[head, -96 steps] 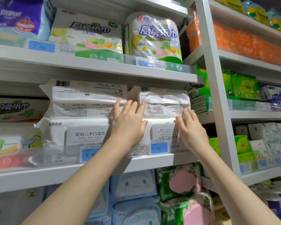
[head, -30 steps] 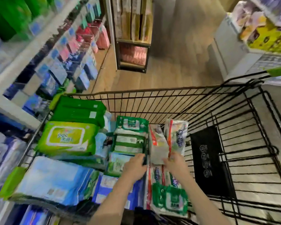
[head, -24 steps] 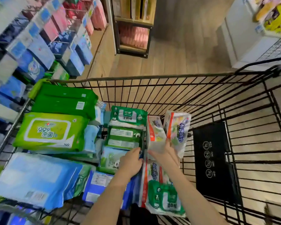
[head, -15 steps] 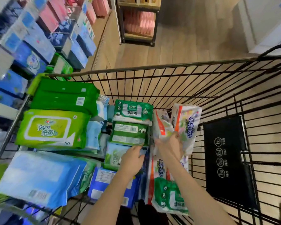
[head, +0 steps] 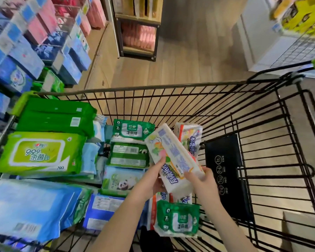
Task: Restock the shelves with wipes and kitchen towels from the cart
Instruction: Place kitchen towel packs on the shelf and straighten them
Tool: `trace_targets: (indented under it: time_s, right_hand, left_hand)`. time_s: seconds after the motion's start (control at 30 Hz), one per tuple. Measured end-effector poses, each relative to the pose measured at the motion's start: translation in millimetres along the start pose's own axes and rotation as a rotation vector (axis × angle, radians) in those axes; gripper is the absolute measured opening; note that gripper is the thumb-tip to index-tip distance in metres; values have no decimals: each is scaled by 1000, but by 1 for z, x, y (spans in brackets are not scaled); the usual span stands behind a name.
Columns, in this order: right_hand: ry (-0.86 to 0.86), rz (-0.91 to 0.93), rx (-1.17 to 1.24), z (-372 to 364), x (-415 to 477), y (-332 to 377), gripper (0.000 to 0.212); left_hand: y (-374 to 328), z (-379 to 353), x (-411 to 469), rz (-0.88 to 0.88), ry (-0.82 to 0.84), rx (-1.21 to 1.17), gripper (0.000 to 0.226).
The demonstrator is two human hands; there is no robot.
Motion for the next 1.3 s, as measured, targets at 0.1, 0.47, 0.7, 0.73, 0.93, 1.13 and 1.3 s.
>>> trace_targets:
  time_s: [0.1,0.47,0.7,0.73,0.93,1.13,1.3]
  right_hand:
    - [75,-55,87,-5,-4,0,84]
    - [-104,122,-448,-27,107,49,51]
    - [-44,-159,-442,-37,159,23,53]
    - [-37,-202,-406,-40,161,18,56]
    - [-67,-302,-200,-49,172,4,66]
    - [-73,-28,-187,-24,224,-49,71]
    - [5,-37,-198,-23,177,1,90]
  left_hand:
    - [2,4,-1,-51,-90,-151,68]
    - [-37,86,-31,-250,-667,598,67]
    - [-42,104,-25,-161,-787,932,82]
    - [-42,107,-24,-158,-778,930,83]
    - [-44,123,-23,-140,-678,887,88]
    - [-42,131,-23,-135,-635,851,88]
    - [-41,135,-20,-140,-630,835,78]
Point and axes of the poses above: each hand's wrist, its own x-axis towards the middle knuckle, its own z-axis out of the back of the hand, y = z × x, the point moved 3 cm from there along x, towards the middle knuckle, and after that the axes turned 14 degrees about x, right-handed, at the moved point
